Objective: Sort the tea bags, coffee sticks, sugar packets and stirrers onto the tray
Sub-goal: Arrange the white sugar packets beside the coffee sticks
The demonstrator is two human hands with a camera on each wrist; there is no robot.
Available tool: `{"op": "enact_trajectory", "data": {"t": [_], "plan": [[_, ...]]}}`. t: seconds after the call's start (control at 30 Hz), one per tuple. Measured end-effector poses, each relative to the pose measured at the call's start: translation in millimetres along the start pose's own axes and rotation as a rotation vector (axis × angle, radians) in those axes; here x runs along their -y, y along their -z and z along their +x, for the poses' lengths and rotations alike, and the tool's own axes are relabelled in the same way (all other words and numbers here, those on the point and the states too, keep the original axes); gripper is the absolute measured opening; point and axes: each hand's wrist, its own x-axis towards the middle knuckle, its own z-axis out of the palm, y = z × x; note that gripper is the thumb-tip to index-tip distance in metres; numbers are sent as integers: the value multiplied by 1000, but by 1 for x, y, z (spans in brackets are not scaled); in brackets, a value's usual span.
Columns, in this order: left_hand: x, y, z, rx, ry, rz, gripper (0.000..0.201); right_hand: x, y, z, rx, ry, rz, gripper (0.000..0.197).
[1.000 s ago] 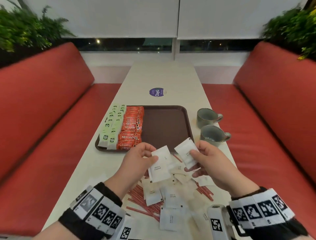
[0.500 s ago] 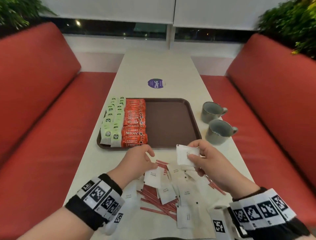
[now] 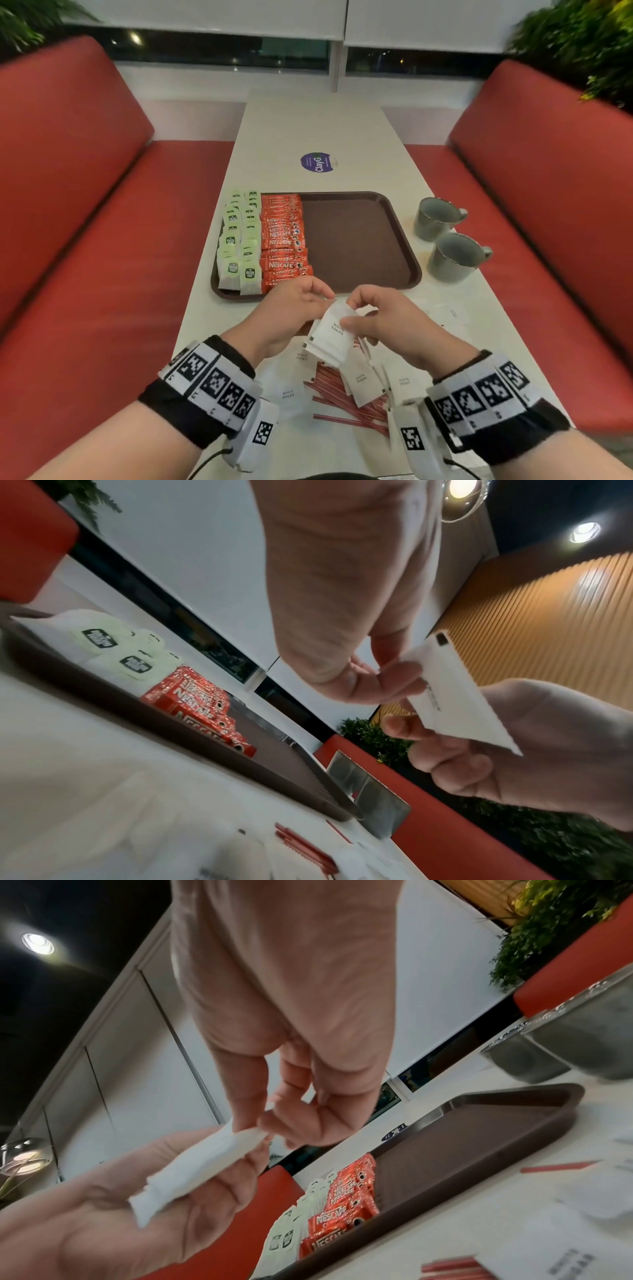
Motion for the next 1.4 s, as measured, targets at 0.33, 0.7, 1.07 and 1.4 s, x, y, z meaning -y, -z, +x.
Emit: {"op": "enact_trajectory", "data": {"t": [0.33, 0.7, 1.07, 1.4], "plan": [[18, 32, -18, 377, 233, -233, 33, 9, -25, 18, 8, 89, 58, 18], [35, 53, -14, 91, 316, -246, 22, -55, -34, -21, -12, -248, -947, 40], [34, 35, -16, 91, 262, -178, 19, -64, -20, -11, -73, -320, -590, 24], [15, -8, -15, 68, 181, -66, 25, -48, 33, -26, 15, -113, 191, 16]]}}
